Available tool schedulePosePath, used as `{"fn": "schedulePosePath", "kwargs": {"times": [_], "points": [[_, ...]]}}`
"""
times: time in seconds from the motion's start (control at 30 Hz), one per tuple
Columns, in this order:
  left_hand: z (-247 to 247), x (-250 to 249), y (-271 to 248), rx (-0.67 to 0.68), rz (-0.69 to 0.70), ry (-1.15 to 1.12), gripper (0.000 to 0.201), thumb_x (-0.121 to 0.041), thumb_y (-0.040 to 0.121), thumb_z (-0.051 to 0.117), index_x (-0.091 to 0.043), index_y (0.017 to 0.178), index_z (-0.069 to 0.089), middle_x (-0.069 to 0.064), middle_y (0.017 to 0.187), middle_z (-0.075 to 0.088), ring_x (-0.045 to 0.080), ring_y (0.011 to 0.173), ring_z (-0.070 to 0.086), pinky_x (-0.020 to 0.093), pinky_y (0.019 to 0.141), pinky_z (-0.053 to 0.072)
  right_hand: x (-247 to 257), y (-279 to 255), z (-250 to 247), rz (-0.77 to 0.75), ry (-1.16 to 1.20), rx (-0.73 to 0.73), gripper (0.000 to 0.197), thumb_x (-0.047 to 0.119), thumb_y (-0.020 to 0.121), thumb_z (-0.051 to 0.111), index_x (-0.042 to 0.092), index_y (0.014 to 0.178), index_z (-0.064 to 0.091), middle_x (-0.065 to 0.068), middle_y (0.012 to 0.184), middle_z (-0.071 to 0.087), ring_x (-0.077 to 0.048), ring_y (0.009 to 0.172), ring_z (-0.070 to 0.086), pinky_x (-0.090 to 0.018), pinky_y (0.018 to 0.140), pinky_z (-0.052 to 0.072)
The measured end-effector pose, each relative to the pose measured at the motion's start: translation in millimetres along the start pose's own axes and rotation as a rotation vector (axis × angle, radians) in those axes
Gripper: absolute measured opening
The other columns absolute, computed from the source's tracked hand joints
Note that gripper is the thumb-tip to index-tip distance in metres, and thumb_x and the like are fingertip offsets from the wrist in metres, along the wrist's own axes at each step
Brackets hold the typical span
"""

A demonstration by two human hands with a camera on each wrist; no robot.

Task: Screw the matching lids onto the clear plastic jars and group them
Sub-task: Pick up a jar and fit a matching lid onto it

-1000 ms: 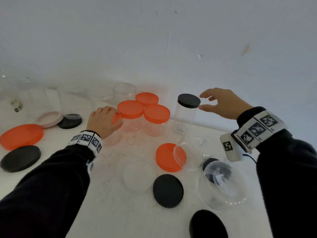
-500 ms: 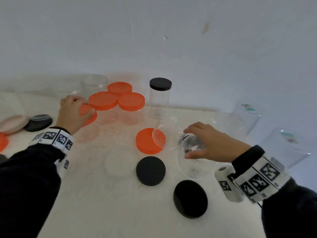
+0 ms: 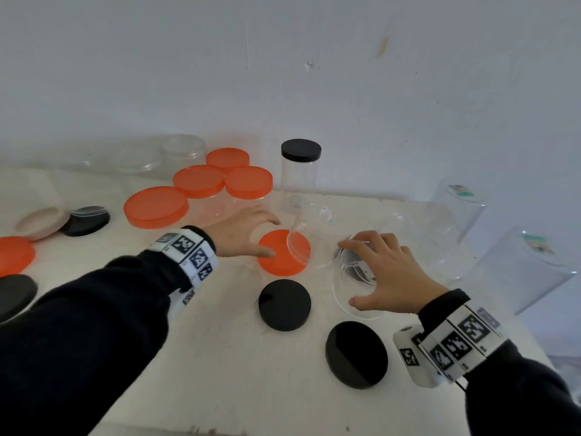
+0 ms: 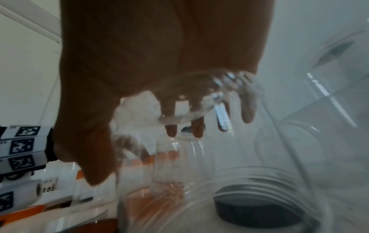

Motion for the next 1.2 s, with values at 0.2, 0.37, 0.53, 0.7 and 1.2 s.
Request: {"fn": "schedulePosePath", "kwargs": {"times": [0.2, 0.37, 0.53, 0.7, 1.2], "points": [[32, -10, 29, 0.164, -0.073, 0.127, 0.086, -0.041, 0.074, 0.075, -0.015, 0.141, 0.027, 0.003, 0.144, 0.030, 0.020, 0.130, 0.031, 0.035, 0.107, 0.030, -3, -2, 3, 0.045, -0.037, -0.023, 0.090, 0.062, 0.056, 0.050, 0.040, 0.139, 0.022, 0.009, 0.136, 0.025, -0.018, 0.122, 0.024, -0.033, 0.094, 0.028], [44, -3, 35, 0.223, -0.131, 0.143, 0.106, -0.041, 0.069, 0.079, -0.018, 0.147, 0.011, 0.007, 0.150, 0.022, 0.026, 0.135, 0.028, 0.045, 0.109, 0.029, -7, -5, 4, 0.075, -0.072, -0.052, 0.093, 0.068, 0.052, 0.036, 0.037, 0.139, 0.021, 0.008, 0.137, 0.025, -0.019, 0.122, 0.025, -0.034, 0.095, 0.030], [48, -2, 41, 0.261, -0.178, 0.121, 0.114, -0.040, 0.067, 0.080, -0.019, 0.147, 0.002, 0.008, 0.152, 0.020, 0.027, 0.136, 0.029, 0.045, 0.109, 0.030, -7, -3, 5, 0.084, -0.094, -0.070, 0.096, 0.068, 0.048, 0.028, 0.037, 0.138, 0.022, 0.008, 0.137, 0.025, -0.020, 0.122, 0.026, -0.035, 0.094, 0.030], [49, -2, 42, 0.264, -0.207, 0.097, 0.115, -0.038, 0.065, 0.082, -0.019, 0.147, 0.003, 0.009, 0.149, 0.028, 0.029, 0.132, 0.035, 0.045, 0.105, 0.035, -6, 0, 7, 0.076, -0.115, -0.066, 0.096, 0.071, 0.048, 0.028, 0.038, 0.138, 0.021, 0.007, 0.137, 0.025, -0.021, 0.122, 0.027, -0.036, 0.095, 0.030], [23, 21, 33, 0.170, -0.222, 0.236, 0.108, -0.039, 0.065, 0.082, -0.022, 0.147, 0.013, 0.005, 0.146, 0.023, 0.025, 0.134, 0.025, 0.043, 0.106, 0.033, -9, -6, -1, 0.052, 0.081, -0.179, 0.089, 0.074, 0.049, 0.039, 0.042, 0.131, 0.035, 0.008, 0.133, 0.028, -0.020, 0.121, 0.026, -0.037, 0.093, 0.031]]}}
Point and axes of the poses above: each hand's wrist, its own y-axis towards the middle knuckle, its own z-axis out of the palm, x = y × z, the point moved 9 cm from there along y, towards the middle knuckle
